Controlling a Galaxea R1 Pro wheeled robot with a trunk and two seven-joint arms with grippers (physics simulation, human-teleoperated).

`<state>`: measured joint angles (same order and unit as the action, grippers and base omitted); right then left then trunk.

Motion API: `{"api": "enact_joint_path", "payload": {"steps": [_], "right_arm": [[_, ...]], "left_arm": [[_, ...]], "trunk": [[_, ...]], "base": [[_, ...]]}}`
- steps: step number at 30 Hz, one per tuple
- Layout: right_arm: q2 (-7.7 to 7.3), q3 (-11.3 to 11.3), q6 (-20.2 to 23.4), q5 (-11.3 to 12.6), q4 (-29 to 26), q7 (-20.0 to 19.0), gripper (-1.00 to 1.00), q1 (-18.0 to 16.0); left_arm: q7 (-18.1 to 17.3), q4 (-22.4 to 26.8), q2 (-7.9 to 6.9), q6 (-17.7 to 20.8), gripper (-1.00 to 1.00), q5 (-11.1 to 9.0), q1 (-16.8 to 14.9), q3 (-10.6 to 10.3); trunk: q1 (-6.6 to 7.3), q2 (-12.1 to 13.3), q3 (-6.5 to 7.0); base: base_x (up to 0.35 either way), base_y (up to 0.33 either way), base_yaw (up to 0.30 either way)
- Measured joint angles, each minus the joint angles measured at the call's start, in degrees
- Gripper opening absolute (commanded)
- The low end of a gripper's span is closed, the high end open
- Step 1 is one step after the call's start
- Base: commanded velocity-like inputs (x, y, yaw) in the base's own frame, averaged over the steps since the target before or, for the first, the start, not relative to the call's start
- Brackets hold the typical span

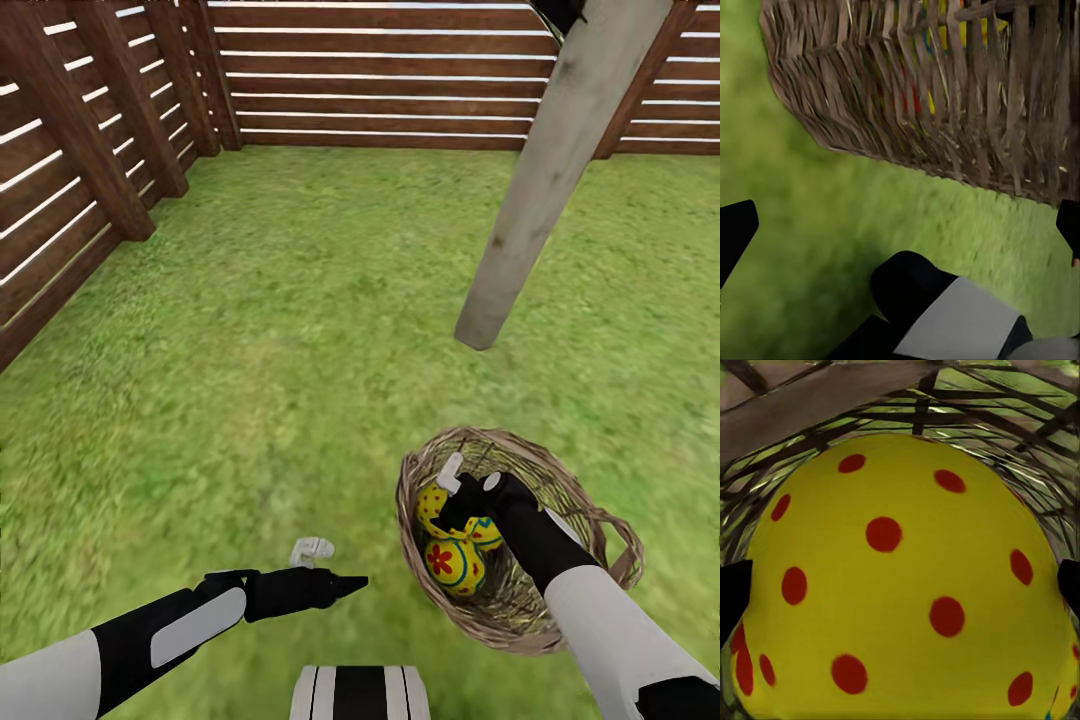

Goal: Take the three Easter eggs out of the wicker basket on the lawn in the garden, then place them on the lawn next to a single tree (choose any tree) so that all three eggs are next to the same tree and none are left in the basket.

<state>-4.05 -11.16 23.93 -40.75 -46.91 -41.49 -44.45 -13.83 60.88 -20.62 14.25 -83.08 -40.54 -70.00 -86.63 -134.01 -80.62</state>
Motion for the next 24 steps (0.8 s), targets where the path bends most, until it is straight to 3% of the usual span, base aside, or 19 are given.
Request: {"api": "enact_joint_path", "payload": {"steps": [11,16,24], "right_arm": [[0.03,0.05,2.37,0.11,-0.09,0.16,-1.0,0.0],[0.04,0.21,2.52,0.11,-0.09,0.17,-1.0,0.0],[0.04,0.48,2.5,0.37,-0.14,0.34,-1.0,0.0]], "left_arm": [[0.0,-0.09,-0.35,0.0,1.0,0.0,0.0,0.81],[0.0,-0.1,-0.34,0.0,1.0,0.01,0.0,0.84],[0.0,-0.16,-0.09,0.0,1.0,0.0,0.0,0.88]], "trunk": [[2.42,4.41,2.16],[2.42,4.43,2.16],[4.17,7.62,4.21]], "base": [[-0.058,0.0,0.0],[0.0,0.0,0.0],[-0.109,0.0,-0.063]]}}
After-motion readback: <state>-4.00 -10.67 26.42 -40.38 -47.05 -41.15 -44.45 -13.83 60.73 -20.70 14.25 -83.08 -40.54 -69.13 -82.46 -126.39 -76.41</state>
